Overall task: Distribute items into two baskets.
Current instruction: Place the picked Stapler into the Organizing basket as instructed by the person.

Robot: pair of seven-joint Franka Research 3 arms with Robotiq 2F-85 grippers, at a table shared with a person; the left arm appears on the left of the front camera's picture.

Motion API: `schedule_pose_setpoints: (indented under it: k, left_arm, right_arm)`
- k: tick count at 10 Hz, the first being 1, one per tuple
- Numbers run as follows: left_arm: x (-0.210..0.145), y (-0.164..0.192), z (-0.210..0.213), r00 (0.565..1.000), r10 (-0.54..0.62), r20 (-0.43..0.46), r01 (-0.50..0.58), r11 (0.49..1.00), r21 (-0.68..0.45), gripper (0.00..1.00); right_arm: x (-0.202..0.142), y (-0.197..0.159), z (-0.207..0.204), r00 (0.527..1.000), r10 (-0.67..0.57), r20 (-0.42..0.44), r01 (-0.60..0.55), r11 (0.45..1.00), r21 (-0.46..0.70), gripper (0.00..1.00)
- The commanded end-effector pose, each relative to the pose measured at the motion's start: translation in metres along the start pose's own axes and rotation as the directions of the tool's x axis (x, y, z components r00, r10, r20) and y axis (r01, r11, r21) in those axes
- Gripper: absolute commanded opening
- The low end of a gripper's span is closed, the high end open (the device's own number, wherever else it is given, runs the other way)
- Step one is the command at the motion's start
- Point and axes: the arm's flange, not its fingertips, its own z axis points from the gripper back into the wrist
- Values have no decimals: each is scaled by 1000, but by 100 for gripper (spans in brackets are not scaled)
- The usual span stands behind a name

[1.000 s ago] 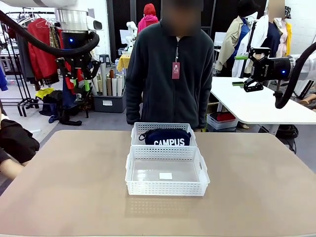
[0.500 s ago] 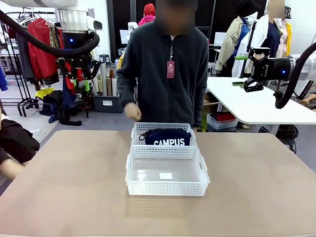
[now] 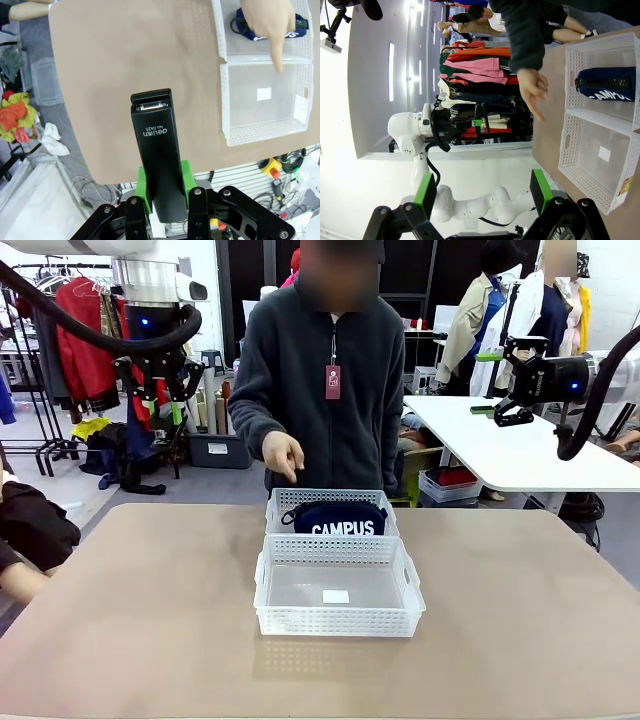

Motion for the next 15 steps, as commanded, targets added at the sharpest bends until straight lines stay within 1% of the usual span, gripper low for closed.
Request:
schedule_pose_setpoints:
  k: [1, 9, 10, 12, 13, 14, 15]
  left_arm:
    - [-2, 1, 3, 1000, 3, 3, -3, 1000, 1, 0]
    - [0, 0, 0, 1000, 0, 0, 0, 1000, 0, 0]
    - [-1, -10, 0, 993, -111, -35, 111, 994, 3, 0]
    - [-10, -44, 3, 958, -283, -48, 286, 955, 83, 0]
    - [-1, -53, 0, 926, -373, -54, 377, 919, 114, 0]
    - [4, -67, -4, 876, -474, -89, 482, 867, 125, 0]
    - [0, -86, -7, 833, -542, -111, 552, 823, 129, 0]
  right_arm:
    - [-2, 2, 0, 1000, 2, -1, -2, 1000, 0, 100]
    - [-2, 2, 0, 1000, 2, -1, -2, 1000, 0, 100]
    - [-2, 2, 0, 1000, 2, -1, -2, 1000, 0, 100]
    - [-2, 2, 0, 1000, 2, -1, -2, 1000, 0, 100]
    - [-2, 2, 0, 1000, 2, -1, -2, 1000, 0, 100]
    - [-2, 2, 0, 1000, 2, -1, -2, 1000, 0, 100]
    - [-2, 2, 0, 1000, 2, -1, -2, 1000, 0, 100]
